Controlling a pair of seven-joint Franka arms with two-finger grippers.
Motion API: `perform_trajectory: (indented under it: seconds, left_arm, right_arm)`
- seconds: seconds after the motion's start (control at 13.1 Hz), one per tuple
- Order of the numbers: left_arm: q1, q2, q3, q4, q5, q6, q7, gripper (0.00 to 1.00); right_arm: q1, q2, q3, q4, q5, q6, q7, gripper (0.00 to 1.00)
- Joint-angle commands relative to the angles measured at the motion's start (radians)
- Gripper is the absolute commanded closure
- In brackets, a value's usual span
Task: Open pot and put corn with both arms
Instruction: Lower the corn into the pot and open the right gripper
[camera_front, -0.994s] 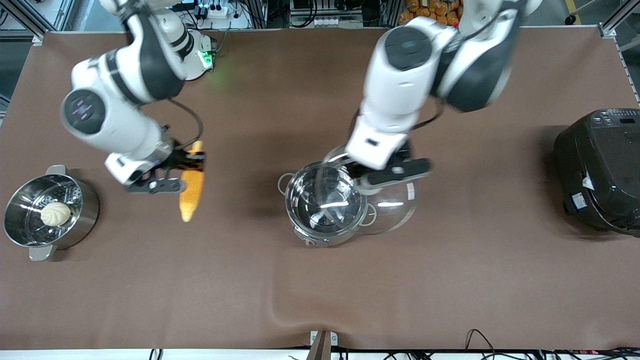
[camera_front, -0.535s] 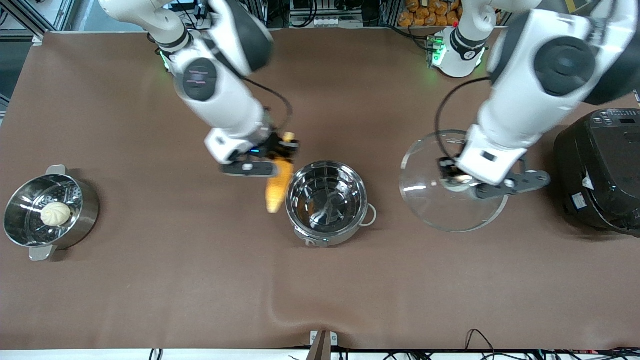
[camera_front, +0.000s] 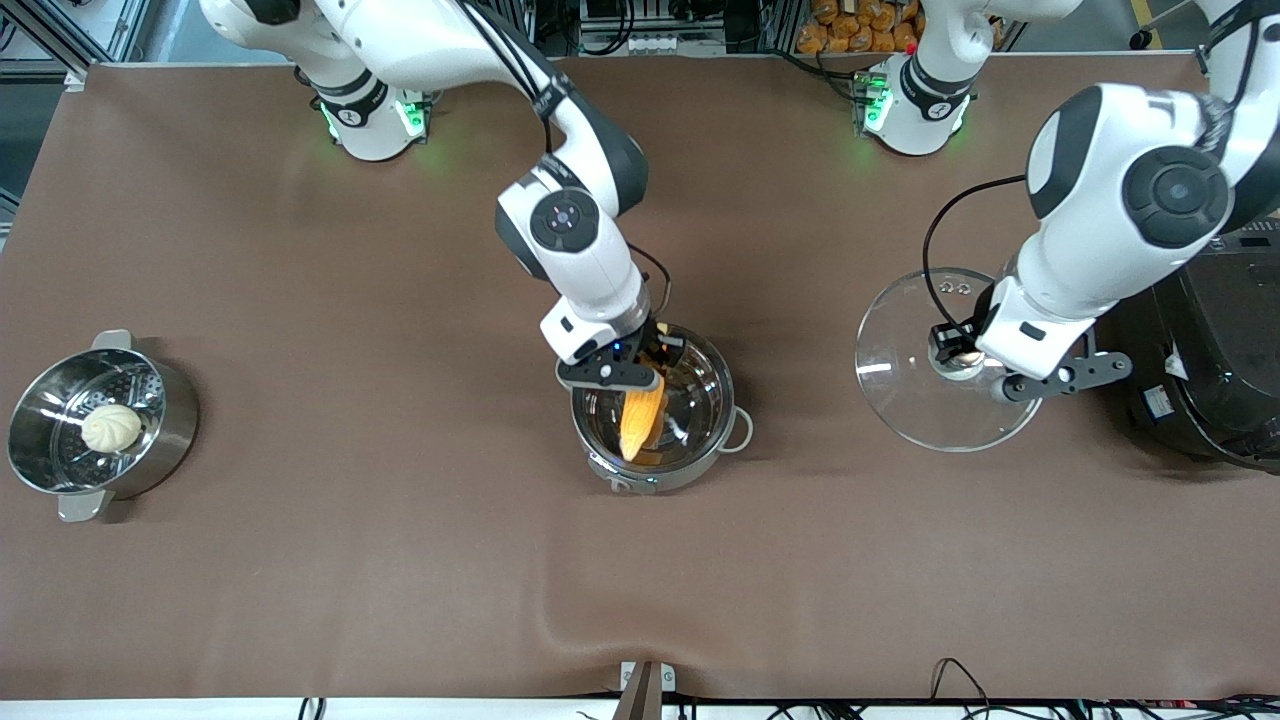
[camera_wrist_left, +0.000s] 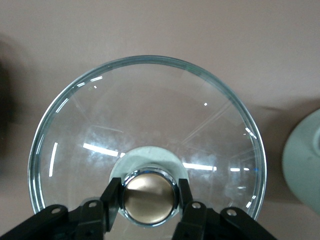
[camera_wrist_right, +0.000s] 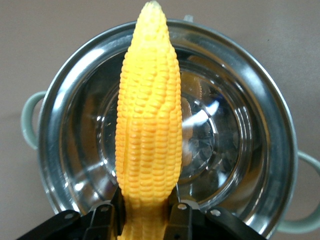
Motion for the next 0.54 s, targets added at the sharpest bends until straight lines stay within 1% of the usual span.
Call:
perform_trajectory:
  seconds: [0.0, 0.08, 0.23, 0.38, 0.46]
  left_arm:
    - [0.036, -0.062, -0.008, -0.186, -0.002, 0.14, 0.011, 1.0]
    - [0.039, -0.067, -0.008, -0.253, -0.002, 0.223, 0.011, 1.0]
    - [0.039, -0.058, -0.008, -0.359, -0.002, 0.375, 0.013, 1.0]
    - [0.037, -0.046, -0.008, -0.456, -0.002, 0.531, 0.013, 1.0]
    - [0.037, -0.032, -0.008, -0.487, -0.001, 0.591, 0.013, 1.0]
  right_arm:
    - [0.007, 0.006, -0.006, 0.047, -0.017, -0.028, 0.036, 0.19]
    - [0.006, -0.003, -0.006, 0.047, -0.02, -0.036, 0.049, 0.0]
    - [0.004, -0.032, -0.006, 0.047, -0.019, -0.075, 0.051, 0.0]
    - [-0.01, -0.076, -0.008, 0.045, -0.019, -0.141, 0.045, 0.0]
    - [-0.029, -0.114, -0.011, 0.037, -0.02, -0.198, 0.036, 0.0]
